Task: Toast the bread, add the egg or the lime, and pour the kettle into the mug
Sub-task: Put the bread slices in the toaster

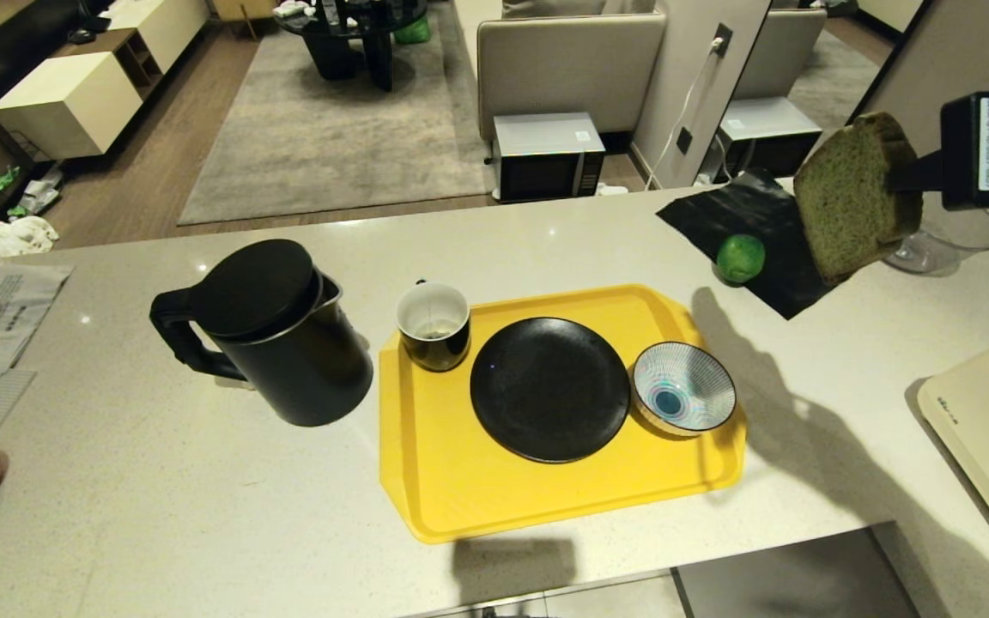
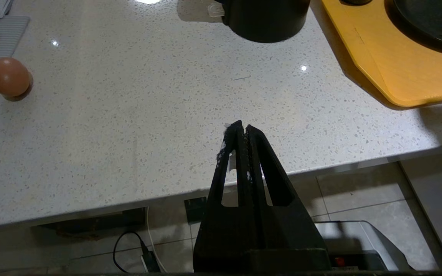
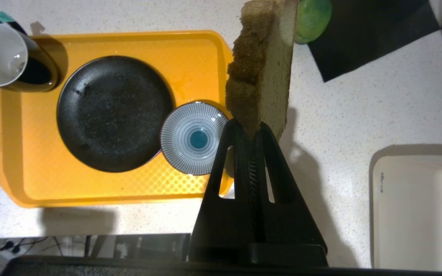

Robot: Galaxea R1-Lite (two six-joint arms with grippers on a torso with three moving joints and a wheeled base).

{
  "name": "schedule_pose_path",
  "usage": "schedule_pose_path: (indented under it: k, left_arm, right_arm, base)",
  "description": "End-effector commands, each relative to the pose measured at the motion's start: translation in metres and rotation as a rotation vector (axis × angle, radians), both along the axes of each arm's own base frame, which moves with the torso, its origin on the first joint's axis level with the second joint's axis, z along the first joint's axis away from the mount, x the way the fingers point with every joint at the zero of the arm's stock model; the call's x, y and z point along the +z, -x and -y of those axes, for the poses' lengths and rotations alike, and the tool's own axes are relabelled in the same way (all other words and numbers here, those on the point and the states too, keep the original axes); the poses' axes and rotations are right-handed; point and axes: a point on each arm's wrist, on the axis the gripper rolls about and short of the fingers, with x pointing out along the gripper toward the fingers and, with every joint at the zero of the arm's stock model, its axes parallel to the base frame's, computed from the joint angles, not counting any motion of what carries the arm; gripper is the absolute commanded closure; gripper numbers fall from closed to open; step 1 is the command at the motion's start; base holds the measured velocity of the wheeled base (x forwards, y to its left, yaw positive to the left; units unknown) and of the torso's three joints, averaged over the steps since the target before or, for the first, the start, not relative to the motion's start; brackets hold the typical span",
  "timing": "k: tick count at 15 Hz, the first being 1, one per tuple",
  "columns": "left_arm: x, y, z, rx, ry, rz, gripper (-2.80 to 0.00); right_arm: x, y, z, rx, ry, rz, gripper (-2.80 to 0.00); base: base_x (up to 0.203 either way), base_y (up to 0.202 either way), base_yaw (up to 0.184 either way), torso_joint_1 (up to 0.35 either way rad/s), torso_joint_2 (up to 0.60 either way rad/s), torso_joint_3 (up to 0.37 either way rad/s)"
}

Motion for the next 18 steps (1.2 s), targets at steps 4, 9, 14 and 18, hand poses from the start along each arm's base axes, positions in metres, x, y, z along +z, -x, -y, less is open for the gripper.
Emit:
schedule_pose_path:
  k: [4, 9, 14, 18]
  left_arm:
    - [0.0000, 0.0001, 0.0000, 0.000, 0.001, 0.001, 0.00]
    - [0.0000, 0.0001, 0.0000, 0.000, 0.001, 0.001, 0.00]
    - [0.0000, 0.0001, 0.0000, 0.000, 0.001, 0.001, 0.00]
    - [0.0000, 0.0001, 0.0001, -0.001, 0.001, 0.001, 0.00]
  right_arm:
    - [-0.0056, 0.0000, 0.0047, 0.003, -0.001, -0.028, 0.00]
    - [-0.0065, -0.0016, 0.0040, 0.006, -0.001, -0.033, 0.00]
    - [-0.0107, -0.0036, 0.0029, 0.006, 0.008, -0.049, 0.00]
    - [-0.0113, -0.0041, 0.0025, 0.007, 0.008, -0.052, 0.00]
  base:
    - [0.000, 0.000, 0.000, 0.000, 0.00, 0.000]
    - [0.000, 0.000, 0.000, 0.000, 0.00, 0.000]
    - [0.000, 0.000, 0.000, 0.000, 0.00, 0.000]
    - [0.001, 0.045, -0.010, 0.002, 0.00, 0.002]
